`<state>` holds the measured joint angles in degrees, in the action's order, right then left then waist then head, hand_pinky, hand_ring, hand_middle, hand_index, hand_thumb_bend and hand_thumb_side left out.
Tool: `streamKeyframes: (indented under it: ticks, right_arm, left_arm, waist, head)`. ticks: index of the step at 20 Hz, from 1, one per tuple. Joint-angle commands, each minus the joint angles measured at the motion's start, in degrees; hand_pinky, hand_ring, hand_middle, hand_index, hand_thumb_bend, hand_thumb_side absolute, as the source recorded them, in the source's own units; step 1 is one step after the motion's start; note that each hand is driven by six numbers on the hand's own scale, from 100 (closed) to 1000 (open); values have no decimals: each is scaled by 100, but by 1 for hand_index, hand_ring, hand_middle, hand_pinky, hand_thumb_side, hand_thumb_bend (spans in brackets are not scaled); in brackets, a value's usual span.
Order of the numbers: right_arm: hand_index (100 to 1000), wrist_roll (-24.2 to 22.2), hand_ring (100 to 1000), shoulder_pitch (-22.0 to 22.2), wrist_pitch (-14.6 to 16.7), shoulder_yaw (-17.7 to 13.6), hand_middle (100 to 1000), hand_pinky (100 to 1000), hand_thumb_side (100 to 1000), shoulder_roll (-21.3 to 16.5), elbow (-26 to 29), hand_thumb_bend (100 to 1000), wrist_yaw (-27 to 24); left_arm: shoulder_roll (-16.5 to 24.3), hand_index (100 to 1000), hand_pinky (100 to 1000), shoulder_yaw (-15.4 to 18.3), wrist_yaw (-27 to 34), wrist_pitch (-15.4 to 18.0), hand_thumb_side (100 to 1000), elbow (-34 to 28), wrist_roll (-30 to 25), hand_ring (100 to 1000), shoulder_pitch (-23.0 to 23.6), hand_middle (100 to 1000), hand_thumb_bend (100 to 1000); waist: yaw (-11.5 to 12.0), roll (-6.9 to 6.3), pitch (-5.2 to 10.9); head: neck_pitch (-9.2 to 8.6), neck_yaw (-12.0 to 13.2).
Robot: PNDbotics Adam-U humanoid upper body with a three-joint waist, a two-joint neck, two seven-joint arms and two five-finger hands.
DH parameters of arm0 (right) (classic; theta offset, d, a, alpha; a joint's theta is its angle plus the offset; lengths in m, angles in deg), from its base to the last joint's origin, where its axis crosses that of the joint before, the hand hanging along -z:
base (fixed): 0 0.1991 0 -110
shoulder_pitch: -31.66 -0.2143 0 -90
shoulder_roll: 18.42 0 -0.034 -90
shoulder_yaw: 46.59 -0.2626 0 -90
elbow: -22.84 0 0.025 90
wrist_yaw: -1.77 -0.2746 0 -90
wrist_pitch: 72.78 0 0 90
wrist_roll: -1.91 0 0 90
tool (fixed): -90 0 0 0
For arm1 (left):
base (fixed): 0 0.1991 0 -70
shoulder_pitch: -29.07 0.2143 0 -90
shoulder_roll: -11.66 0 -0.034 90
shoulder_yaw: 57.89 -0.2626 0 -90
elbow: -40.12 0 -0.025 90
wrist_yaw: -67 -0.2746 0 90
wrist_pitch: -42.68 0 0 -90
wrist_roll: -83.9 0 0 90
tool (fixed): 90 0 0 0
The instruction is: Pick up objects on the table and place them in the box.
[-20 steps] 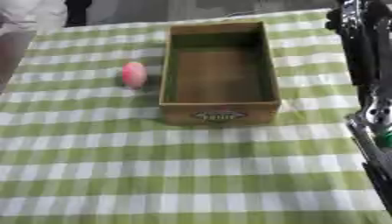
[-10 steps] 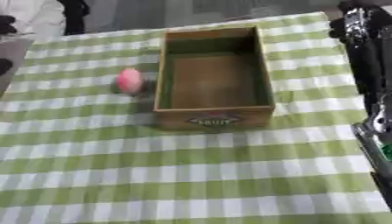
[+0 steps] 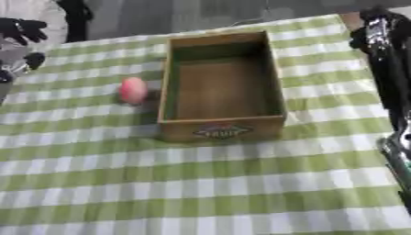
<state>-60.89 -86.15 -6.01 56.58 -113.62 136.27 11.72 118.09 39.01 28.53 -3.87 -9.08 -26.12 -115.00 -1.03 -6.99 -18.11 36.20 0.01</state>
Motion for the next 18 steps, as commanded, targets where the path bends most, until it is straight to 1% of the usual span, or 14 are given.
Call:
streamKeyframes:
  ticks: [1,3,4,6,8,11,15,18]
  right_arm:
    - [798,-34,665,-113,36,-6,602,762,963,-73,116,100,18]
    - [799,-44,665,-123,42,-9,602,762,962,-74,116,100,22]
    - [799,-47,665,-126,43,-8,601,762,961,-78,116,100,18]
    - [799,-51,665,-134,46,-2,601,762,960,-88,116,100,8]
    - [799,-55,665,-144,51,6,601,762,960,-98,116,100,0]
    - [799,-66,664,-165,50,19,599,762,959,-117,116,100,-6]
    - [799,-79,662,-189,52,41,598,763,958,-135,116,100,-17]
    - [799,-86,660,-200,58,54,596,763,956,-144,116,100,-26]
  left_arm:
    - [30,964,687,105,-38,851,955,128,-1008,750,-178,743,325]
    - [-17,955,693,113,-137,851,959,196,-1071,754,-231,740,355]
    - [-32,936,696,118,-214,851,960,217,-1073,754,-259,733,366]
    - [-56,918,701,135,-421,851,963,245,-1006,753,-312,726,392]
    - [-80,920,707,156,-702,851,961,295,-858,754,-368,720,412]
    - [-112,937,724,160,-1229,851,921,407,-597,768,-470,732,461]
    - [-172,984,749,99,-2125,851,850,591,-375,795,-619,758,515]
    - [-245,1000,780,30,-2681,851,837,735,-238,822,-696,781,563]
  waist:
    - [-31,12,95]
    - [-71,4,84]
    - [-89,-2,76]
    - [-121,-16,59]
    - [-146,-33,44]
    - [-176,-52,17]
    - [-225,-82,-26]
    - [-264,-106,-50]
  head:
    - [-110,67]
    - [-135,85]
    - [-142,89]
    - [-145,91]
    - [-148,93]
    - [-147,103]
    - [-150,129]
    - [-162,147]
